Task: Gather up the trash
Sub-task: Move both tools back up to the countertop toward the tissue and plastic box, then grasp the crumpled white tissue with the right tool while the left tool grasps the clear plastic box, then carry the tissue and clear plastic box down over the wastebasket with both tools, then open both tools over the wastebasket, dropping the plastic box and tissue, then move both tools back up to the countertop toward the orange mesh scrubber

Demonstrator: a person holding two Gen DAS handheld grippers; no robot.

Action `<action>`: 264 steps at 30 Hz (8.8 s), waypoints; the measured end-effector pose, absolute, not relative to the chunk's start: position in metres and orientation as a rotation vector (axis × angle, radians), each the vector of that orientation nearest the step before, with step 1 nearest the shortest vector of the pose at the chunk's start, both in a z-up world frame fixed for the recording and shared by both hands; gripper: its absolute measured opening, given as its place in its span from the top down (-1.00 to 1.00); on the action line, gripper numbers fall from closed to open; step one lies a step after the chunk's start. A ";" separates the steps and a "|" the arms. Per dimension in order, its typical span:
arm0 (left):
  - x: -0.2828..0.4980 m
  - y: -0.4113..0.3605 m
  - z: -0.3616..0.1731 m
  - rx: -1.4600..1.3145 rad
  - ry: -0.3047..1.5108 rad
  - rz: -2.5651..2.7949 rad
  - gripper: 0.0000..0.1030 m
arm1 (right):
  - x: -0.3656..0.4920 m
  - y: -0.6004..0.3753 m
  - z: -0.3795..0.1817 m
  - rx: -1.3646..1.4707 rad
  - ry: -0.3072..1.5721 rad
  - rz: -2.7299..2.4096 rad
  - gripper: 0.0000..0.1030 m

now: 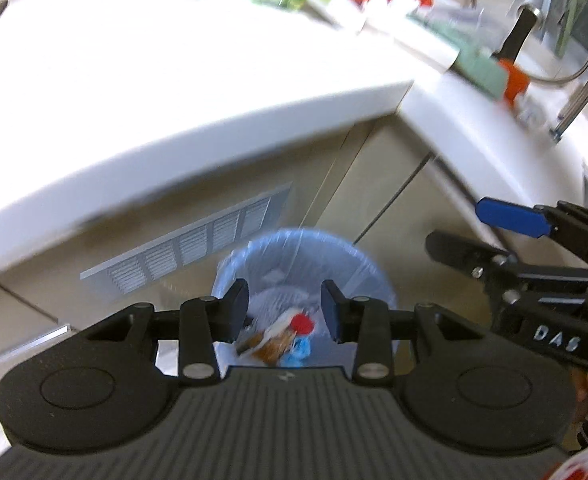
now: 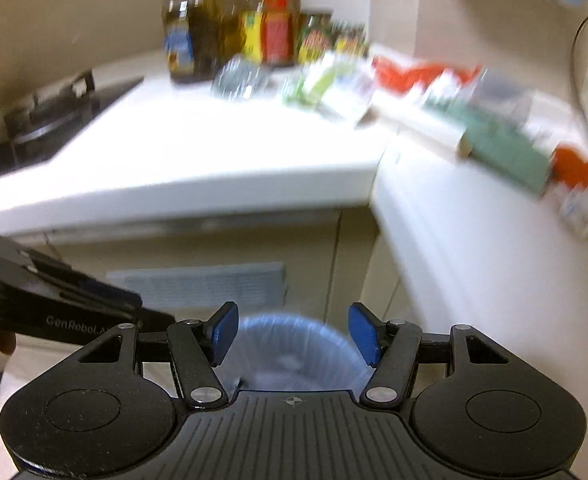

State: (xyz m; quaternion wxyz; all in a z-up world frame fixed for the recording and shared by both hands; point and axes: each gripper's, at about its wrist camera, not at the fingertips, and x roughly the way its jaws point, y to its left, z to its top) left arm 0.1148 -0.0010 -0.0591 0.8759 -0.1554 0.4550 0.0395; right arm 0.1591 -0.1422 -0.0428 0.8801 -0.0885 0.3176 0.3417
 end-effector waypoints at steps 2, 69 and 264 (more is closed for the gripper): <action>0.119 -0.003 -0.048 -0.317 0.917 0.075 0.27 | 0.162 -0.149 -0.031 -0.174 0.624 0.687 -0.19; 0.348 -0.151 0.033 -0.109 0.646 -0.004 -0.58 | 0.345 -0.320 -0.008 0.096 0.642 0.461 0.79; 0.176 -0.018 0.017 -0.185 0.653 -0.003 -0.46 | 0.232 -0.217 0.015 -0.101 0.559 0.455 -0.31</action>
